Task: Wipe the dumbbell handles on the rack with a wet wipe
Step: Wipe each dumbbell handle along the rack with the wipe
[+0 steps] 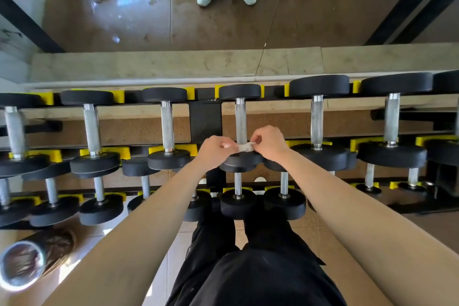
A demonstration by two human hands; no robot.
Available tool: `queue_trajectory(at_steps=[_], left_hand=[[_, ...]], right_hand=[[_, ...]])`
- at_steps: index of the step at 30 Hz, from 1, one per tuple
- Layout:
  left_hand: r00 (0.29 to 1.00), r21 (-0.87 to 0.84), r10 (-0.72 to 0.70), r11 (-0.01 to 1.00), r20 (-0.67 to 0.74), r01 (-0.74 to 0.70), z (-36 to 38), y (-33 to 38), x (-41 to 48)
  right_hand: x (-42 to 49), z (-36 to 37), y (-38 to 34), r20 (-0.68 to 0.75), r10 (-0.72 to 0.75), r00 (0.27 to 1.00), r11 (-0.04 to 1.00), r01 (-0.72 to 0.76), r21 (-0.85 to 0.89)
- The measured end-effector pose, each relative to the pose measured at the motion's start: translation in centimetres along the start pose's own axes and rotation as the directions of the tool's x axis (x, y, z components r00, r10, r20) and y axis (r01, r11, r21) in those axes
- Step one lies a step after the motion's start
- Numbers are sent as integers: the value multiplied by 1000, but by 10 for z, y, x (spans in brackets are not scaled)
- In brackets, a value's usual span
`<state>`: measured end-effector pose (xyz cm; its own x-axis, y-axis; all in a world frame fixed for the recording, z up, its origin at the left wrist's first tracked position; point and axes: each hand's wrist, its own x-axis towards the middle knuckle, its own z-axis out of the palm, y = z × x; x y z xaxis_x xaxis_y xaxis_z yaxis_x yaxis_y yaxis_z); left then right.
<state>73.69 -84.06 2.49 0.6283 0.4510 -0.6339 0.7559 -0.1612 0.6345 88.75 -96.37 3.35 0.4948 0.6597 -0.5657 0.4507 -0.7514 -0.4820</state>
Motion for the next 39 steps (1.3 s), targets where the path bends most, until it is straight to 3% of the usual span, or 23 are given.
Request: queue_trajectory(at_steps=[4,9,12,17,23,27,29,33,37,39], left_hand=[[997,126,47,991,59,-54,1,9,3],[1000,349,13,937,2,-13,-16,0,16],[998,382,-26,923,-59,47,-19,-9,19],[993,373,91,921,73,-112,-7,14,21],[992,454,46,891,-118,13,-18,-5,24],[990,446,140,887,-9,-121,-18,4,26],[980,423,186,895,-67,-140,-20,7,27],[957,370,111,929,-268,-4,-28,2,36],[933,462,297,869,-201,-177,-29,17,41],[915,487,324,855,-240,-175,-30,25,45]], right_hand=[[1,-8,13,59,12,998,997,-7,-76],[5,-4,-2,114,-45,992,994,56,-98],[7,0,-10,155,-96,983,986,115,-120],[13,-16,20,82,71,994,985,-57,-160],[10,-5,0,165,-85,983,982,111,-153],[21,-14,18,48,-9,999,993,15,-115],[24,-17,22,12,0,1000,996,1,-91],[28,-14,2,25,-98,995,994,99,-36],[40,-30,16,-69,36,997,997,-31,64],[45,-32,19,-122,80,989,991,-66,114]])
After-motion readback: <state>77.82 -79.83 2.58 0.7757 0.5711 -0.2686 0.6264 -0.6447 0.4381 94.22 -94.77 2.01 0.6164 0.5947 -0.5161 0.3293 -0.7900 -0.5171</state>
